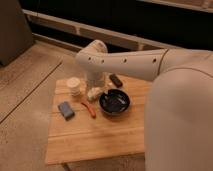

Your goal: Move the arm in a circular motion

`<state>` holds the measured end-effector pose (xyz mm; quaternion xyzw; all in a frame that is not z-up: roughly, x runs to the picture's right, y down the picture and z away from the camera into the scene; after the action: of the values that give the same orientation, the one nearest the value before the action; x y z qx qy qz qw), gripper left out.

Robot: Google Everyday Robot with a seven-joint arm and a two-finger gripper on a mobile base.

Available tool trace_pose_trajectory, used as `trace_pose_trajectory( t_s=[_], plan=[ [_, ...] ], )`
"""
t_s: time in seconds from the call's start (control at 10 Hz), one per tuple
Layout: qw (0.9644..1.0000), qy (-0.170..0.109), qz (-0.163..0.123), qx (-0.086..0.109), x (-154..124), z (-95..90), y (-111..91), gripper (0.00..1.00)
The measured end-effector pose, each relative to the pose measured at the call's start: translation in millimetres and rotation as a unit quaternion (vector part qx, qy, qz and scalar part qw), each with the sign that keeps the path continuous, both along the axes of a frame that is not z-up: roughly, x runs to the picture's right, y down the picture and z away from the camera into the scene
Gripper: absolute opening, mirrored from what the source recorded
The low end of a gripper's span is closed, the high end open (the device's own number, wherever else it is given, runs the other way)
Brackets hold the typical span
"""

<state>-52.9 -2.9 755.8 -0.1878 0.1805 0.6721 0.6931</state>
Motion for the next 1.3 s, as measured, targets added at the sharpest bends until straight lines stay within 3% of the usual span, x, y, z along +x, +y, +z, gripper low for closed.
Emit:
trace_pose_trajectory(
  t_s=[0.2, 0.4, 0.9, 1.1, 1.3],
  plan=[
    [0.9975, -0.036, -0.059, 0.016, -40, 3.7, -25, 0.65],
    [0.9901, -0.072, -0.118, 0.026, -87, 3.4, -41, 0.65],
    [0.9900, -0.069, -0.120, 0.026, -86, 3.9, -44, 0.65],
    [0.9946, -0.040, -0.090, 0.034, -59, 12.6, -73, 0.65],
    [0.9961, -0.009, -0.078, 0.041, -32, 27.5, -109, 0.65]
  ],
)
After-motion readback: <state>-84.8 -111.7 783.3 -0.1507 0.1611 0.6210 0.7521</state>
